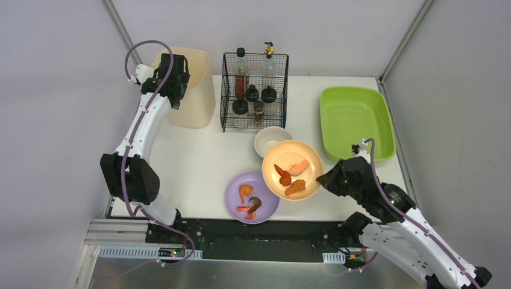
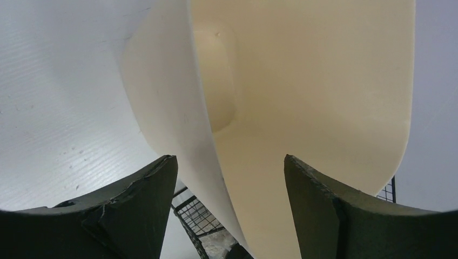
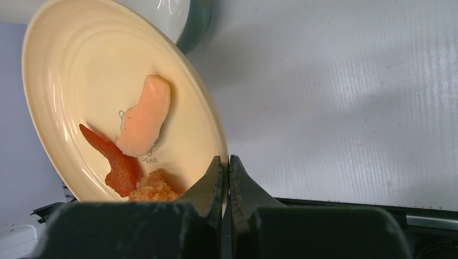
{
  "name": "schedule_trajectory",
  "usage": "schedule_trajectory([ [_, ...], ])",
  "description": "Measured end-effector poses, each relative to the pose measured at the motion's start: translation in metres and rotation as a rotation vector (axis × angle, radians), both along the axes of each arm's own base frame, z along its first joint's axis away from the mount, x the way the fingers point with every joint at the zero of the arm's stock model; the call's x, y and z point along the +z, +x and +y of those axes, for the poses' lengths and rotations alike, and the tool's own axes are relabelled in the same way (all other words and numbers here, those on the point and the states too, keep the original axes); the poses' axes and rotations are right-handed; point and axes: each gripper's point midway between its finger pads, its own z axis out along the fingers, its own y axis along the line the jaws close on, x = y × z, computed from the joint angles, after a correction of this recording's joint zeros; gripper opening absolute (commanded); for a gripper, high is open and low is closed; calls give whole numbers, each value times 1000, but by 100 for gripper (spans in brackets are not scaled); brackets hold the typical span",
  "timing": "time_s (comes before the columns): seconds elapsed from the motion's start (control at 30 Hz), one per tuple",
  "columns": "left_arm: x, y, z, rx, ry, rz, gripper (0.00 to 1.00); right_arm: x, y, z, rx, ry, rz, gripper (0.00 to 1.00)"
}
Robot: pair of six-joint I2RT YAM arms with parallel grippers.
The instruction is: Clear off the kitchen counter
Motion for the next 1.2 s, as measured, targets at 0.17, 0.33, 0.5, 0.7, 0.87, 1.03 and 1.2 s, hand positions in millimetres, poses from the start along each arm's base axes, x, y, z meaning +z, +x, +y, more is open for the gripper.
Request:
schedule_trajectory([
  [0.17,-9,3,1,-6,-14,21,54,-3,-1,0,3,-4,7,0],
  [0.33,-11,2,4,-6,-9,31,37,-2,-2,0,6,3,4,0],
  [0.5,-13,-3,7,-16,-9,37,23,-1,-4,1,13,14,3,0],
  [0.7,-13,-23,16,-37,25,74,8,1,-5,2,18,25,-3,0],
  [0.87,-8,-44,22,-78,77,115,0,1,-5,2,20,27,-3,0],
  [1.03,20,-71,28,-135,146,105,0,1,-5,2,23,27,-2,0],
  [1.2,63,-108,31,-194,223,31,0,1,-5,3,29,23,0,0],
])
